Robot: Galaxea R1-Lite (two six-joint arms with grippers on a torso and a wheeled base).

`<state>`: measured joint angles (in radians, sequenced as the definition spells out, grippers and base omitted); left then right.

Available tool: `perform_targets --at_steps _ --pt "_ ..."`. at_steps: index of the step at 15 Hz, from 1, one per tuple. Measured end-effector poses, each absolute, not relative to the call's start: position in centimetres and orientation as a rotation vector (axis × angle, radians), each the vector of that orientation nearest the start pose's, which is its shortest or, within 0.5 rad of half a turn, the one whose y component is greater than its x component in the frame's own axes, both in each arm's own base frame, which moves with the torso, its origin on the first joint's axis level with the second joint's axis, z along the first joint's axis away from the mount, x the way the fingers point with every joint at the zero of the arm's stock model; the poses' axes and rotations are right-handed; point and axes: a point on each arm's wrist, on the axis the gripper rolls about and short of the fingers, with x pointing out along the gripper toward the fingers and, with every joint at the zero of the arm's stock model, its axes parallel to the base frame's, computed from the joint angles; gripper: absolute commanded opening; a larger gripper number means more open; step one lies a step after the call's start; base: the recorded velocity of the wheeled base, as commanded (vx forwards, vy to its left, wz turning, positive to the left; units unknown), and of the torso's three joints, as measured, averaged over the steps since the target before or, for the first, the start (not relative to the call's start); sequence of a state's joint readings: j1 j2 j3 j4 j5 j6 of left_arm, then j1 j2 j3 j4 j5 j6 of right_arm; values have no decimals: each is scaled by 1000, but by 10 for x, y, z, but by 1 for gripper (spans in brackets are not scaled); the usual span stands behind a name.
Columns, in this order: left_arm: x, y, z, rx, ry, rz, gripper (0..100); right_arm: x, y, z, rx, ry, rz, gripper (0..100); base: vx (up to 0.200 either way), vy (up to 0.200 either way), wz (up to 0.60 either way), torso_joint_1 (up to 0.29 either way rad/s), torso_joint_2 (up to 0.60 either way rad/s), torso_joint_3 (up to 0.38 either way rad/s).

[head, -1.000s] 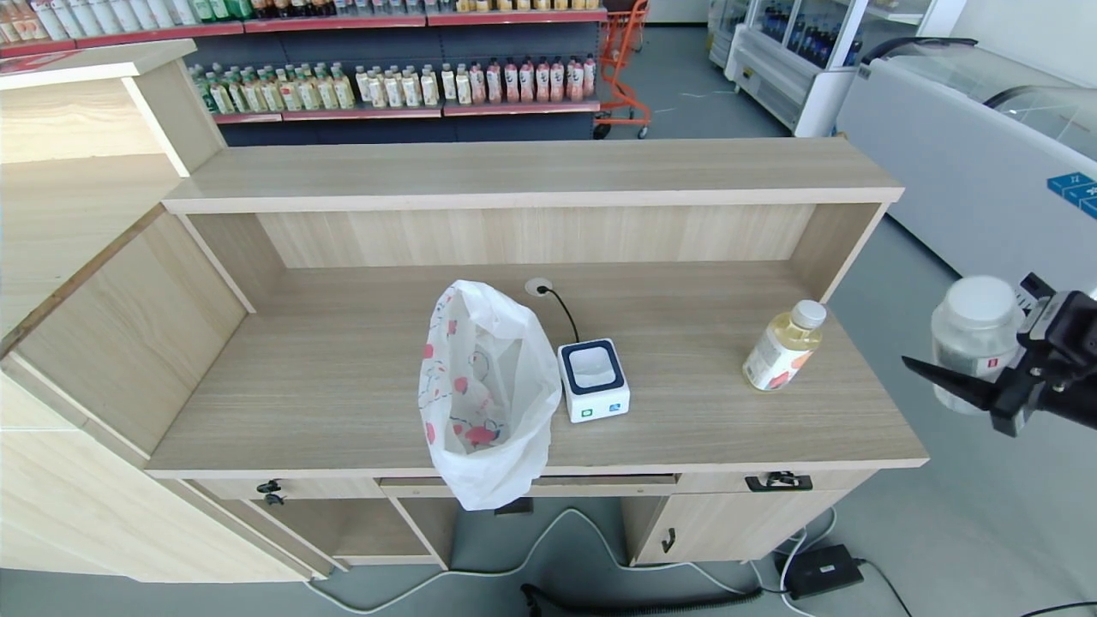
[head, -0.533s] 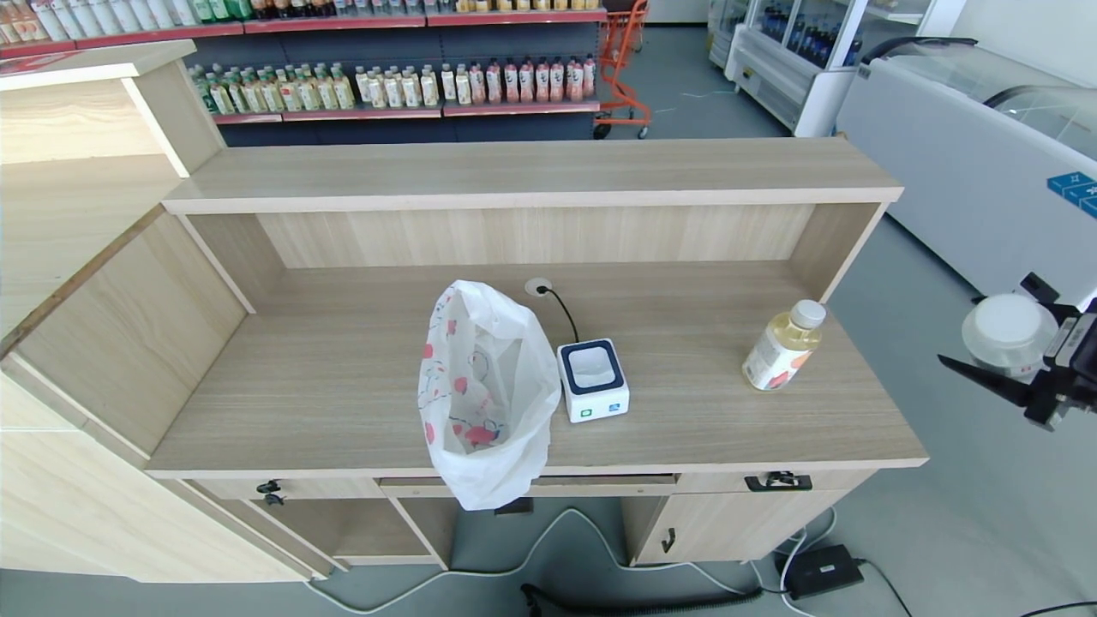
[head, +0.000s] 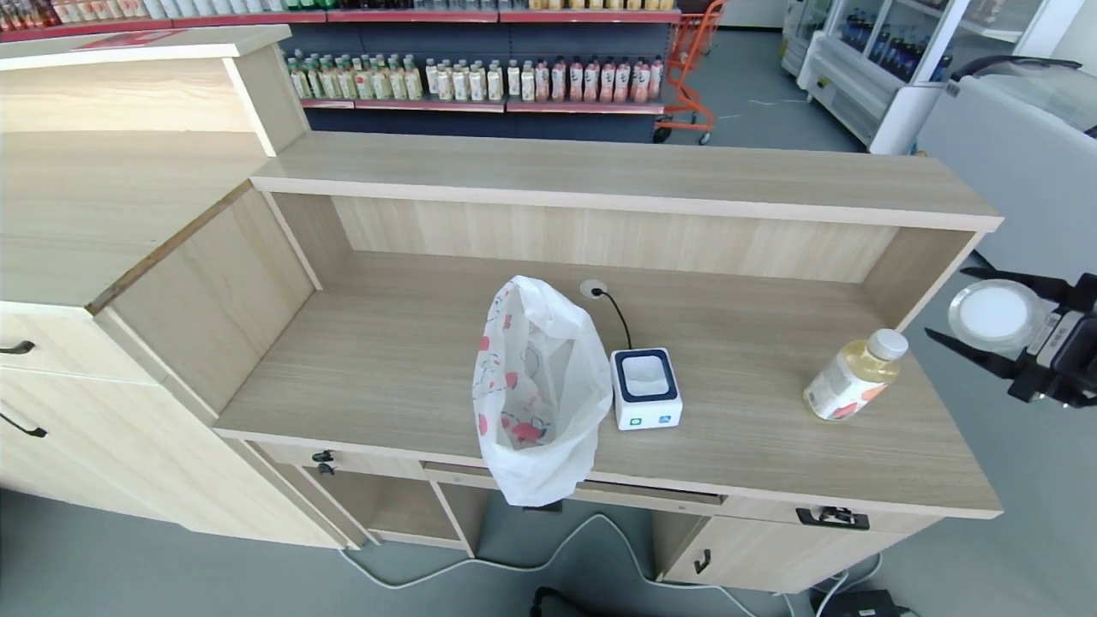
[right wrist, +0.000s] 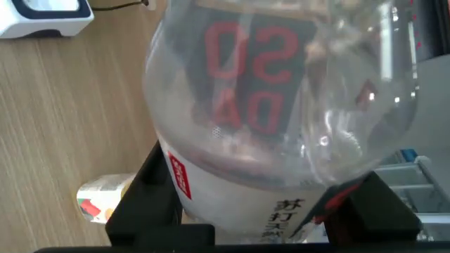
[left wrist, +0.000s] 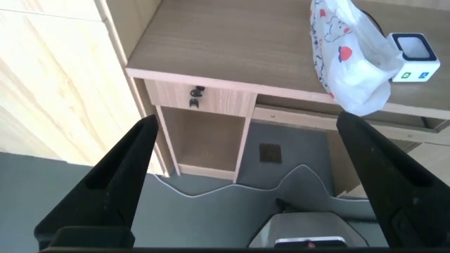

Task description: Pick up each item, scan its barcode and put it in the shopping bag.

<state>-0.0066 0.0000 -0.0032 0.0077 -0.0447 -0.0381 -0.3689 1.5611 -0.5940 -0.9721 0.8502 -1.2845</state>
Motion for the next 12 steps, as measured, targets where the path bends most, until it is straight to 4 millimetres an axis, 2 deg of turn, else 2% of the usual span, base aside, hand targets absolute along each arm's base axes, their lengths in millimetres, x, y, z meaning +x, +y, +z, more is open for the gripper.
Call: perform_targets --at_steps 2,7,12 --pt "-23 -1 76 -38 5 -50 100 254 -63 196 -1287 -378 442 0 0 0 600 0 2 5" --pt "-23 -1 76 -38 5 -51 100 285 -44 160 -1373 -424 558 0 0 0 0 0 0 0" --pt "-23 -1 76 -38 6 -50 100 304 -32 128 -1351 -447 678 0 0 0 0 0 0 0"
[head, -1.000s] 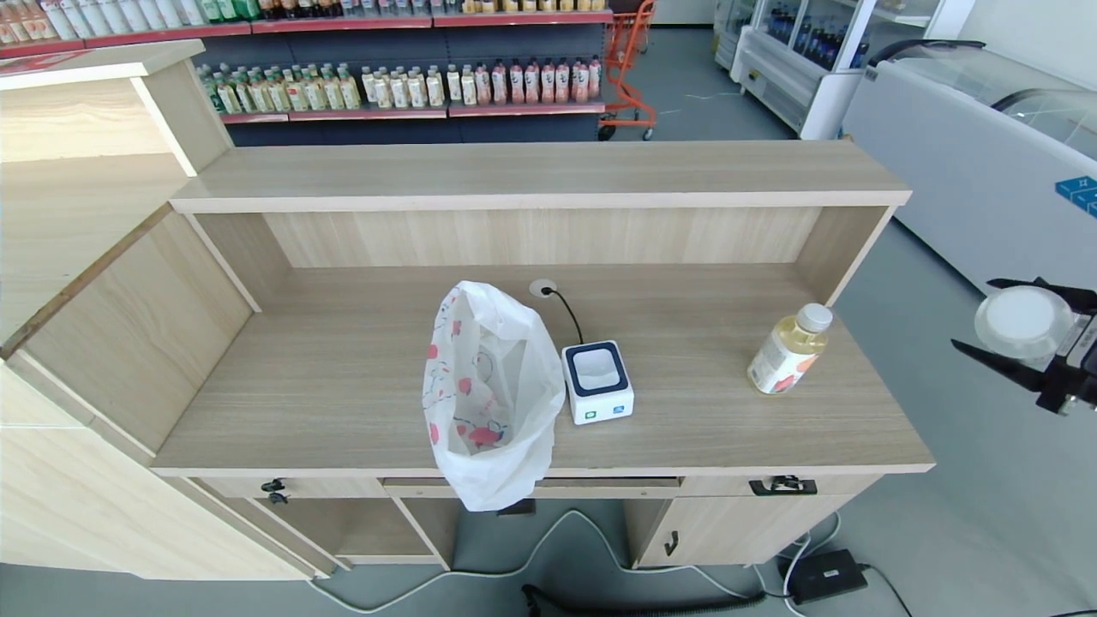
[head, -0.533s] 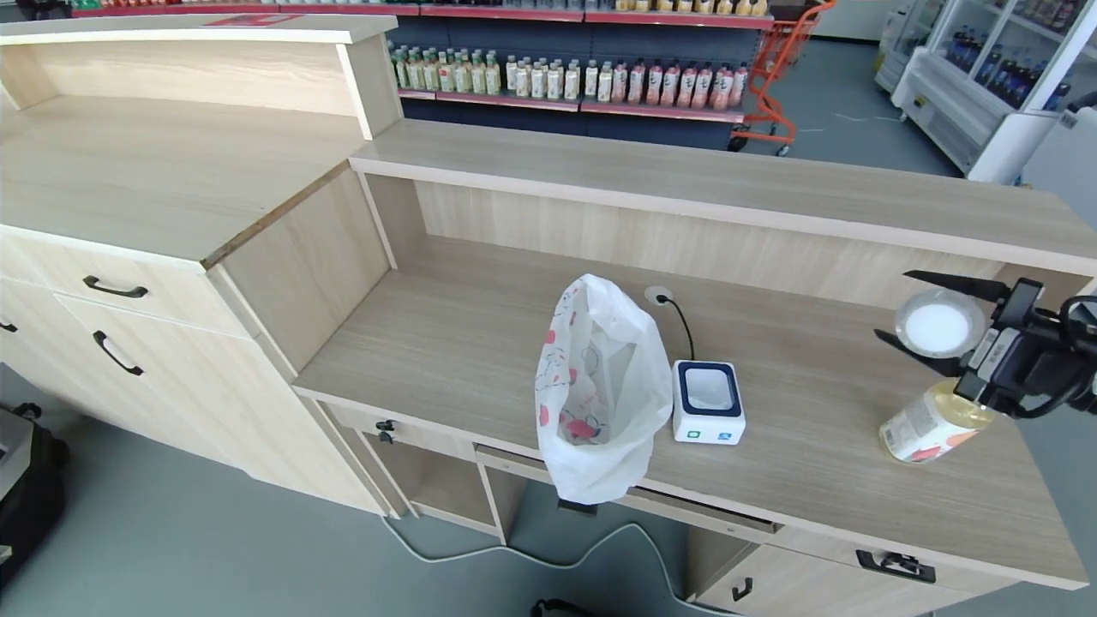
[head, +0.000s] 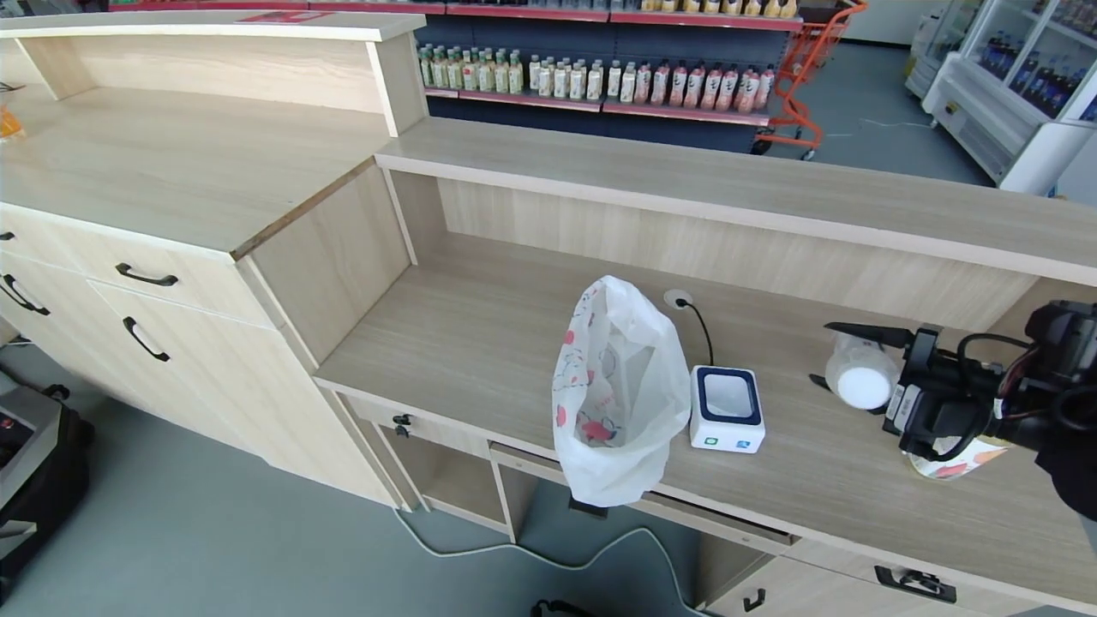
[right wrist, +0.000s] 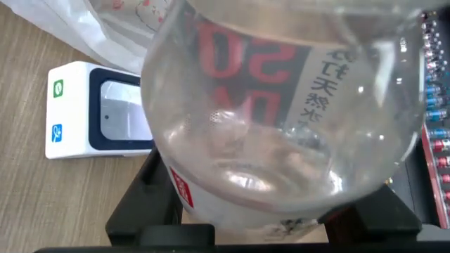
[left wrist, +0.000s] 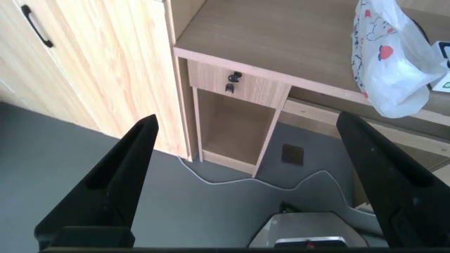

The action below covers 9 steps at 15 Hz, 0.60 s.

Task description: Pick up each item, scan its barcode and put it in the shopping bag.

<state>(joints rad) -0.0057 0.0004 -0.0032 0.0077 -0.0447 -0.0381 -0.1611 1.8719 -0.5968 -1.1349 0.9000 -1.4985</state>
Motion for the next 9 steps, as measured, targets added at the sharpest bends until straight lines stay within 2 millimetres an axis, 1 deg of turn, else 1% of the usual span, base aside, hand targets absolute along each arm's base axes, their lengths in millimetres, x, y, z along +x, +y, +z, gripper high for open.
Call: perform_targets --at_steps 3,9 --pt "-23 -1 76 -38 6 -51 100 310 -21 115 -1316 -466 756 0 0 0 0 0 0 0" --pt "-23 -1 76 -38 5 -51 100 320 -11 99 -1284 -463 817 0 0 0 0 0 0 0"
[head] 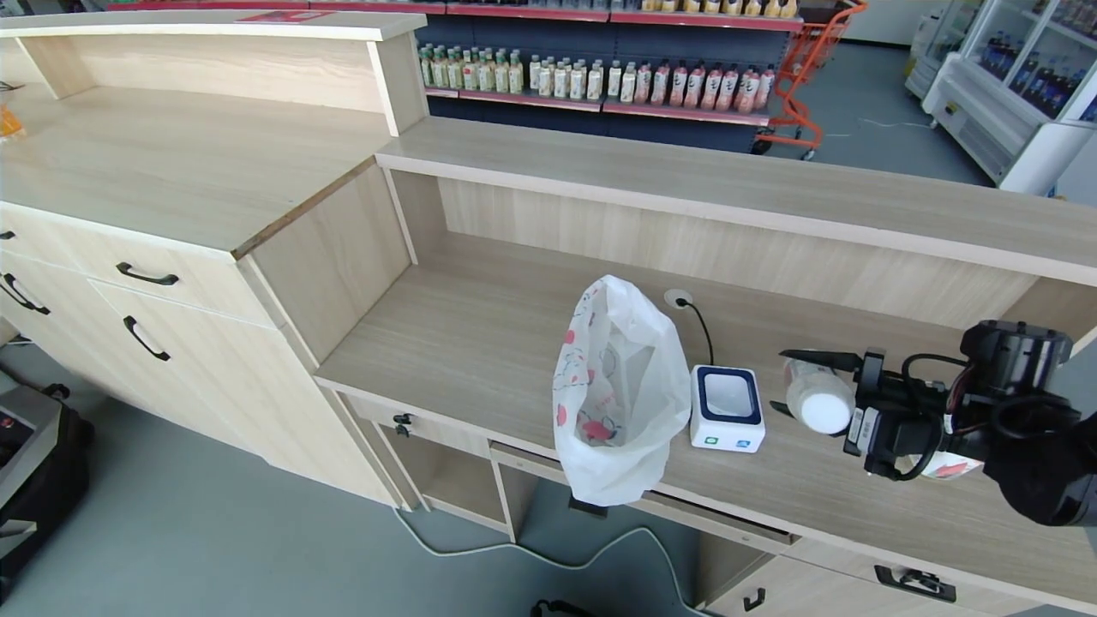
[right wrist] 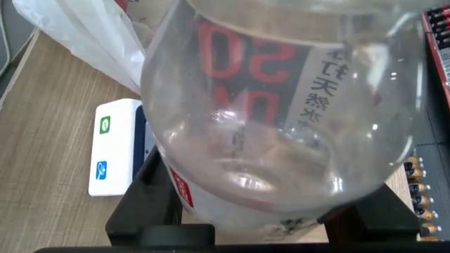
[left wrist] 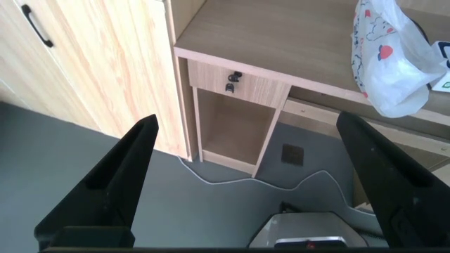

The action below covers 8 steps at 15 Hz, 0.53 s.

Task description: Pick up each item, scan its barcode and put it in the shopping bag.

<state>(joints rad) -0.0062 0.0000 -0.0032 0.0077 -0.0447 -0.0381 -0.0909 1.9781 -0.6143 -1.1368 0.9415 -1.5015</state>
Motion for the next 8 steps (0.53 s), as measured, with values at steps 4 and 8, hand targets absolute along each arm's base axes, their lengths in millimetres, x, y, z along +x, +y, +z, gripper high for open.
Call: perform_targets --at_steps 4,8 --pt "-23 -1 76 -38 5 -51 100 330 -8 95 -1297 -490 810 0 0 0 0 0 0 0" --pt "-23 -1 76 -38 5 -51 100 339 -6 88 -1294 -501 814 0 0 0 0 0 0 0"
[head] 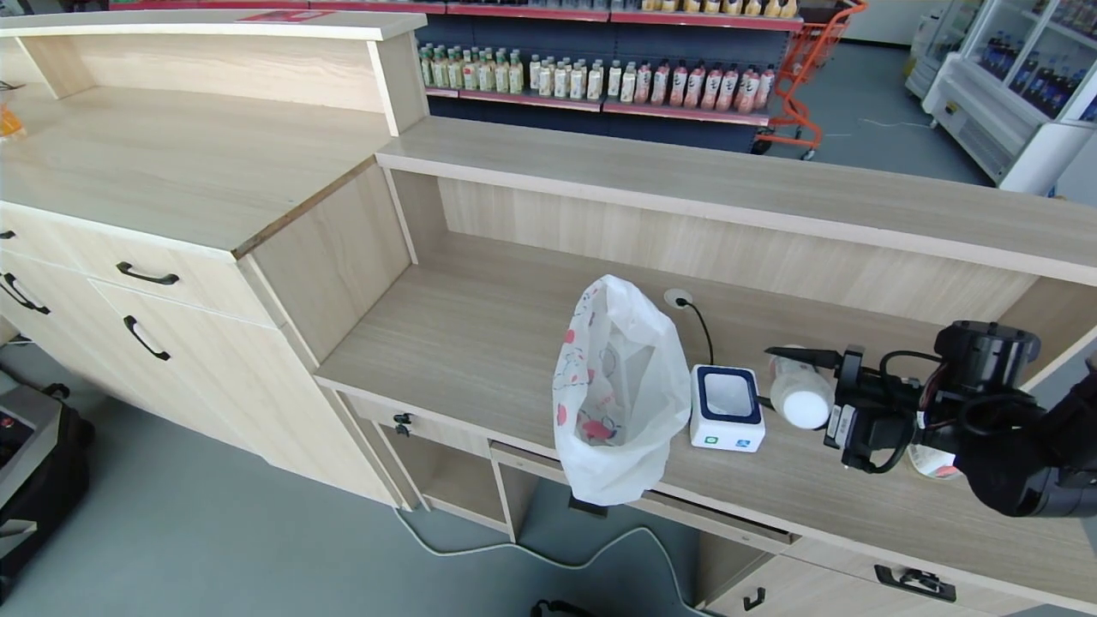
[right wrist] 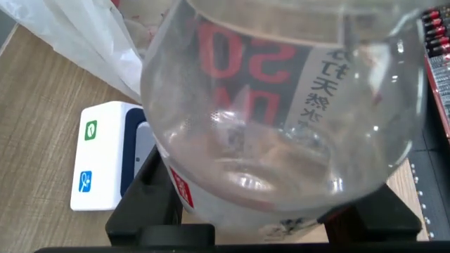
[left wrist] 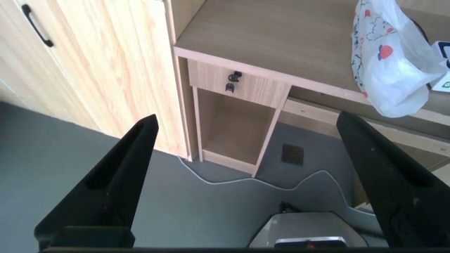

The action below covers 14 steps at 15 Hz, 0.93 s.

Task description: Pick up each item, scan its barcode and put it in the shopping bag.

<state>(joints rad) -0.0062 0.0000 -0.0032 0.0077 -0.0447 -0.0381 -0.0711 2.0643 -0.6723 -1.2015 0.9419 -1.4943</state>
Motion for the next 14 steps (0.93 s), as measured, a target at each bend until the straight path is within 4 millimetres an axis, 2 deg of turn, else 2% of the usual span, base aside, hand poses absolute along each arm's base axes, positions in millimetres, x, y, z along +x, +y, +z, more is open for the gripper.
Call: perform_targets --at_steps 4,14 --pt "-23 -1 76 -38 5 -51 100 347 4 80 -1288 -524 837 0 0 0 0 0 0 0" --pt "-23 -1 76 -38 6 -51 100 358 8 65 -1268 -521 852 0 0 0 0 0 0 0"
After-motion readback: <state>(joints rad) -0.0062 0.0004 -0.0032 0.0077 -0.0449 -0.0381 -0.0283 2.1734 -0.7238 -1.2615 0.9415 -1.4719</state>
